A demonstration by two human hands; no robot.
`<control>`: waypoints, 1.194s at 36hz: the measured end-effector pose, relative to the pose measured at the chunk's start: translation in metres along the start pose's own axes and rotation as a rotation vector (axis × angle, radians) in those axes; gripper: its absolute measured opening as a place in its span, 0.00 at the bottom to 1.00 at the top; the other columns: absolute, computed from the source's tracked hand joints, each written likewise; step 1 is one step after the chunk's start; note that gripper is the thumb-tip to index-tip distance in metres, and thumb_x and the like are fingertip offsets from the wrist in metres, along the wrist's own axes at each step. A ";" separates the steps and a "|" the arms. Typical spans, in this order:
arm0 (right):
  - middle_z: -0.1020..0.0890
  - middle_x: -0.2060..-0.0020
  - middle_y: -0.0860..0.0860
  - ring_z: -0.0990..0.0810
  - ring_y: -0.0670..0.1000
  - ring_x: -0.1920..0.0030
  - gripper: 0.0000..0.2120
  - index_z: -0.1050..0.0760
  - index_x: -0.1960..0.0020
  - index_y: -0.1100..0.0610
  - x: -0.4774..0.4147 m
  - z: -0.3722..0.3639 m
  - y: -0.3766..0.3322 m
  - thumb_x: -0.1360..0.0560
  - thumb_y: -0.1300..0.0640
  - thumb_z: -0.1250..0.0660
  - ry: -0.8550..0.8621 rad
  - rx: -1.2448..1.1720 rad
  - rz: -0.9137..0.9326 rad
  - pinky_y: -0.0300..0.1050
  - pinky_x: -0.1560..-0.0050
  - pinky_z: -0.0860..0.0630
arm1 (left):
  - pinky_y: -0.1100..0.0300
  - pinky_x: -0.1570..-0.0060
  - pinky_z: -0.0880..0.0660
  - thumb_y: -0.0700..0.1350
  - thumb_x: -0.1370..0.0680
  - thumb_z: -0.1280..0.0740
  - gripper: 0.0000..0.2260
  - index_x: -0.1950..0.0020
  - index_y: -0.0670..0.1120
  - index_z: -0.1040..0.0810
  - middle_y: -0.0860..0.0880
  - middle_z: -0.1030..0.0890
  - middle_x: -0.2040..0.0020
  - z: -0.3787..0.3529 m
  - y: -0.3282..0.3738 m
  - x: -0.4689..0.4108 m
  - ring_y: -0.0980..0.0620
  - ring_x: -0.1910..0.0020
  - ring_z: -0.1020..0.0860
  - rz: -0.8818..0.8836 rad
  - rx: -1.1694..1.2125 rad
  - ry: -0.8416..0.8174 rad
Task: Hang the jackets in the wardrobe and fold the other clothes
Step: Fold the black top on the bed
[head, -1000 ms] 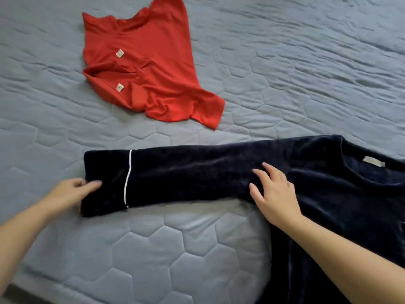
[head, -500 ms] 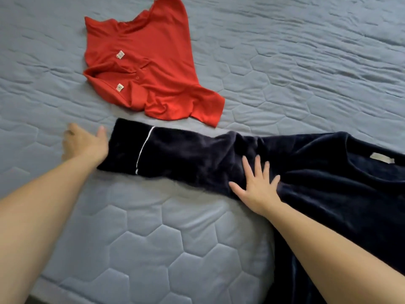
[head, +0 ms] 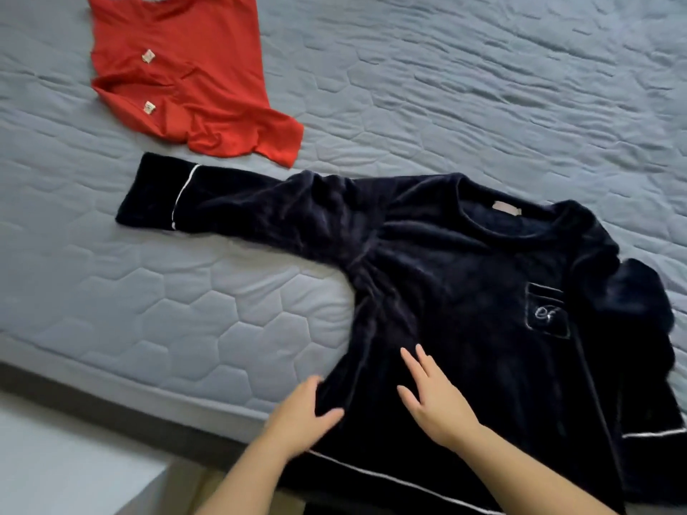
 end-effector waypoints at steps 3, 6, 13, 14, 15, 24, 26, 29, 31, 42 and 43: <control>0.57 0.22 0.46 0.55 0.49 0.22 0.29 0.55 0.22 0.44 0.021 -0.012 0.020 0.19 0.45 0.47 -0.076 0.045 0.035 0.54 0.25 0.43 | 0.57 0.46 0.28 0.47 0.23 0.36 0.14 0.38 0.50 0.30 0.49 0.23 0.41 -0.034 -0.024 0.028 0.48 0.42 0.24 0.096 0.058 0.071; 0.54 0.22 0.45 0.51 0.49 0.23 0.29 0.53 0.22 0.44 0.037 -0.020 0.029 0.19 0.45 0.45 -0.085 0.029 0.097 0.52 0.27 0.40 | 0.58 0.54 0.30 0.41 0.21 0.37 0.06 0.50 0.52 0.25 0.47 0.19 0.51 -0.035 -0.056 0.055 0.46 0.48 0.22 0.212 0.271 0.292; 0.47 0.23 0.45 0.47 0.47 0.24 0.28 0.48 0.23 0.45 0.072 -0.047 0.065 0.20 0.48 0.43 -0.145 0.067 0.194 0.46 0.28 0.39 | 0.53 0.44 0.31 0.45 0.20 0.38 0.10 0.42 0.41 0.26 0.37 0.24 0.39 -0.057 -0.099 0.090 0.39 0.40 0.26 0.562 0.169 0.354; 0.47 0.23 0.45 0.46 0.47 0.24 0.28 0.47 0.23 0.46 0.078 -0.050 0.073 0.20 0.48 0.43 -0.152 0.078 0.183 0.47 0.29 0.38 | 0.52 0.41 0.32 0.44 0.21 0.37 0.15 0.36 0.40 0.29 0.37 0.26 0.36 -0.059 -0.095 0.095 0.38 0.37 0.28 0.600 0.142 0.406; 0.47 0.23 0.44 0.45 0.48 0.24 0.28 0.47 0.23 0.46 0.083 -0.051 0.080 0.20 0.48 0.43 -0.157 0.076 0.166 0.47 0.29 0.37 | 0.50 0.39 0.33 0.44 0.22 0.37 0.19 0.33 0.41 0.32 0.37 0.29 0.34 -0.061 -0.086 0.101 0.38 0.36 0.30 0.614 0.105 0.460; 0.42 0.24 0.49 0.36 0.52 0.28 0.25 0.39 0.26 0.50 0.130 -0.011 0.168 0.23 0.54 0.39 0.091 0.005 -0.191 0.49 0.36 0.32 | 0.56 0.38 0.33 0.47 0.24 0.37 0.23 0.29 0.50 0.36 0.53 0.34 0.31 -0.125 0.058 0.113 0.52 0.32 0.34 0.086 -0.358 0.434; 0.39 0.26 0.50 0.33 0.54 0.31 0.24 0.36 0.29 0.52 0.136 0.009 0.198 0.24 0.55 0.38 0.206 -0.060 -0.325 0.52 0.37 0.30 | 0.59 0.38 0.34 0.48 0.23 0.38 0.22 0.29 0.52 0.36 0.55 0.33 0.33 -0.157 0.093 0.106 0.54 0.34 0.33 -0.084 -0.426 0.327; 0.33 0.33 0.55 0.27 0.56 0.41 0.25 0.37 0.30 0.55 0.142 0.024 0.243 0.25 0.57 0.37 0.211 -0.251 -0.503 0.52 0.45 0.26 | 0.59 0.40 0.33 0.50 0.23 0.39 0.21 0.30 0.52 0.35 0.54 0.32 0.35 -0.212 0.143 0.098 0.53 0.37 0.32 -0.315 -0.541 0.146; 0.30 0.36 0.58 0.26 0.55 0.47 0.26 0.38 0.29 0.58 0.145 0.023 0.271 0.26 0.58 0.35 0.194 -0.384 -0.574 0.48 0.50 0.28 | 0.56 0.41 0.33 0.50 0.24 0.37 0.22 0.30 0.50 0.35 0.52 0.32 0.35 -0.250 0.173 0.094 0.51 0.38 0.32 -0.417 -0.601 0.048; 0.30 0.70 0.51 0.34 0.46 0.75 0.06 0.29 0.54 0.58 0.142 -0.015 0.344 0.24 0.68 0.36 -0.241 -1.106 -0.391 0.37 0.75 0.39 | 0.35 0.30 0.50 0.52 0.28 0.28 0.45 0.23 0.43 0.54 0.39 0.47 0.24 -0.400 0.223 0.076 0.37 0.26 0.45 -0.182 -0.898 0.049; 0.29 0.71 0.50 0.33 0.46 0.74 0.05 0.29 0.55 0.58 0.142 -0.011 0.351 0.24 0.66 0.36 -0.271 -1.050 -0.347 0.37 0.74 0.38 | 0.38 0.32 0.43 0.50 0.30 0.27 0.41 0.25 0.44 0.46 0.40 0.38 0.28 -0.403 0.231 0.074 0.39 0.30 0.37 -0.183 -0.856 0.099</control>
Point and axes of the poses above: each hand's wrist, its own x-axis away from the middle knuckle, its own z-axis out of the back of the hand, y = z × x, the point moved 5 cm from there along -x, towards the middle knuckle
